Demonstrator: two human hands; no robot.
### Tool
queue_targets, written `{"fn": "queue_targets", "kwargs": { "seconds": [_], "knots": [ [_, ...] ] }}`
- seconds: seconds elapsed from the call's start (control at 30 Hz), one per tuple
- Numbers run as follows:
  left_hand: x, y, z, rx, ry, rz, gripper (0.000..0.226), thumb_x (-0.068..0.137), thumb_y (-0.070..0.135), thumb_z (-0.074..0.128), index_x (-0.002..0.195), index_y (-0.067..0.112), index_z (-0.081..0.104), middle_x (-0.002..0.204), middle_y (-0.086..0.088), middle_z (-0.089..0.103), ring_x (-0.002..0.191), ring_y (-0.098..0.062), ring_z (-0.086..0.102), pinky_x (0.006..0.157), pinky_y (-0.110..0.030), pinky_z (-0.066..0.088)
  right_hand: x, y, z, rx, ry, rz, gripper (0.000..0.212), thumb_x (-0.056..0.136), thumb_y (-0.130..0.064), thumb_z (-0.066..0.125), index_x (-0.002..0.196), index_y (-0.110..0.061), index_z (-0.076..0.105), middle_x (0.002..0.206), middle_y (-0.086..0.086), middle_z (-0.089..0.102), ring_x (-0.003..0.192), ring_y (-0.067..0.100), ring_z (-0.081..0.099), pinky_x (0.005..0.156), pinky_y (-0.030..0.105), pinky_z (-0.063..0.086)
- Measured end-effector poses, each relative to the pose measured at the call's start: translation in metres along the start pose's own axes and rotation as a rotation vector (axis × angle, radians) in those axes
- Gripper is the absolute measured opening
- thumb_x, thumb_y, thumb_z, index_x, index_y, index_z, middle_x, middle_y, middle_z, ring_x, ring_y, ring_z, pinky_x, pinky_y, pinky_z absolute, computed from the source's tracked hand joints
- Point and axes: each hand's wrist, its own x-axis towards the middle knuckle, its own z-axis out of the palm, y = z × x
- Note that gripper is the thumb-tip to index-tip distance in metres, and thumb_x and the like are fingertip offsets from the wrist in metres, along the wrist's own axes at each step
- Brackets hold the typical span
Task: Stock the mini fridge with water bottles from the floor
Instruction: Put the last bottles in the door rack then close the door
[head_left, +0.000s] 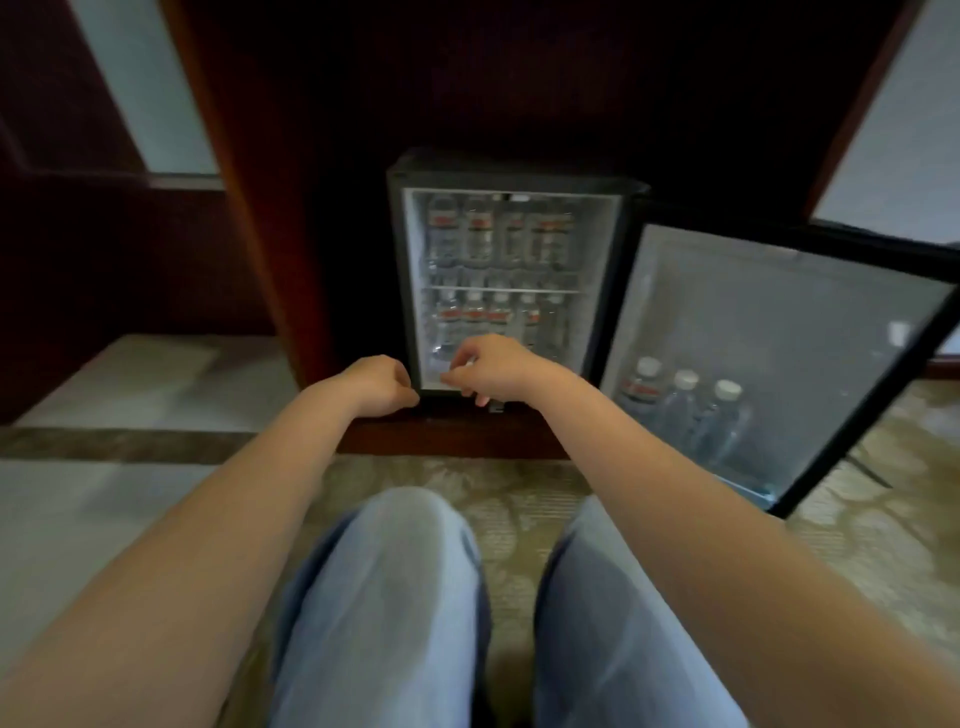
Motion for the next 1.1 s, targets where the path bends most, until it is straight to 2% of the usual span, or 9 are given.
{"fn": "queue_targets", "kwargs": {
  "seconds": [0.07, 0.13, 0.23, 0.37, 0.5, 0.63, 0.8, 0.93, 1.1],
  "knots": [
    [-0.017, -0.037, -0.002, -0.108, 0.083, -0.067, 0.018, 0.089, 0.026, 0.061, 0.097, 0.011, 0.066, 0.105, -0.013, 0.067, 0.093, -0.026, 0.061, 0.078, -0.033, 0.047, 0.005, -0.034, 0.024, -0.019, -0.026, -0.068, 0.032, 0.095, -0.035, 0.055, 0.116, -0.010, 0.058, 0.102, 0.011, 0.069, 0.083, 0.023, 0.067, 0.078, 0.034, 0.052],
    [-0.034, -0.071, 0.001, -0.215, 0.146, -0.143, 0.020, 0.089, 0.020, 0.062, 0.101, 0.005, 0.068, 0.103, -0.018, 0.068, 0.095, -0.029, 0.062, 0.082, -0.036, 0.048, 0.009, -0.065, 0.054, -0.023, -0.052, -0.123, 0.027, 0.092, -0.035, 0.058, 0.108, -0.013, 0.060, 0.098, 0.012, 0.070, 0.084, 0.025, 0.068, 0.085, 0.041, 0.055],
    [-0.058, -0.121, 0.012, -0.264, 0.204, -0.259, 0.022, 0.090, 0.016, 0.057, 0.100, 0.000, 0.068, 0.092, -0.019, 0.065, 0.085, -0.027, 0.058, 0.073, -0.033, 0.042, 0.015, -0.104, 0.105, -0.068, -0.098, -0.211, 0.026, 0.088, -0.033, 0.061, 0.098, -0.010, 0.064, 0.096, 0.013, 0.070, 0.085, 0.028, 0.068, 0.083, 0.043, 0.056],
    [-0.100, -0.189, 0.039, -0.234, 0.297, -0.422, 0.024, 0.091, 0.023, 0.055, 0.102, 0.006, 0.068, 0.109, -0.017, 0.067, 0.105, -0.033, 0.059, 0.083, -0.033, 0.044, 0.013, -0.140, 0.175, -0.185, -0.233, -0.286, 0.036, 0.088, -0.035, 0.061, 0.105, -0.004, 0.067, 0.109, 0.016, 0.067, 0.099, 0.031, 0.062, 0.087, 0.044, 0.051],
    [-0.156, -0.248, 0.086, -0.316, 0.373, -0.593, 0.025, 0.087, 0.024, 0.057, 0.105, 0.008, 0.066, 0.112, -0.014, 0.066, 0.107, -0.030, 0.058, 0.085, -0.032, 0.044, 0.004, -0.158, 0.239, -0.282, -0.338, -0.361, 0.035, 0.091, -0.039, 0.058, 0.105, -0.008, 0.068, 0.109, 0.009, 0.067, 0.099, 0.024, 0.062, 0.085, 0.033, 0.049],
    [-0.211, -0.288, 0.129, -0.416, 0.449, -0.789, 0.029, 0.089, 0.025, 0.056, 0.113, 0.010, 0.063, 0.115, -0.011, 0.064, 0.105, -0.028, 0.059, 0.086, -0.033, 0.047, -0.010, -0.174, 0.292, -0.291, -0.446, -0.392, 0.034, 0.091, -0.036, 0.058, 0.108, -0.008, 0.064, 0.108, 0.009, 0.066, 0.092, 0.025, 0.064, 0.087, 0.042, 0.053],
    [-0.273, -0.335, 0.165, -0.446, 0.546, -0.984, 0.038, 0.090, 0.024, 0.055, 0.126, 0.010, 0.056, 0.125, -0.009, 0.059, 0.111, -0.027, 0.056, 0.090, -0.034, 0.046, -0.032, -0.185, 0.340, -0.383, -0.548, -0.461, 0.033, 0.093, -0.034, 0.056, 0.116, -0.011, 0.059, 0.112, 0.006, 0.062, 0.095, 0.022, 0.060, 0.080, 0.034, 0.051],
    [-0.316, -0.371, 0.184, -0.294, 0.496, -1.094, 0.049, 0.090, 0.026, 0.056, 0.135, 0.010, 0.045, 0.140, -0.010, 0.045, 0.125, -0.029, 0.043, 0.100, -0.042, 0.043, -0.042, -0.183, 0.360, -0.515, -0.654, -0.517, 0.034, 0.093, -0.033, 0.054, 0.120, -0.012, 0.057, 0.116, 0.006, 0.060, 0.099, 0.021, 0.057, 0.080, 0.032, 0.049],
    [-0.355, -0.418, 0.193, -0.202, 0.342, -1.300, 0.051, 0.088, 0.029, 0.056, 0.133, 0.010, 0.042, 0.143, -0.011, 0.035, 0.131, -0.031, 0.032, 0.102, -0.045, 0.037, -0.040, -0.168, 0.372, -0.476, -0.713, -0.488, 0.030, 0.093, -0.031, 0.057, 0.116, -0.012, 0.058, 0.113, 0.006, 0.059, 0.096, 0.019, 0.057, 0.081, 0.030, 0.050]
  ]
}}
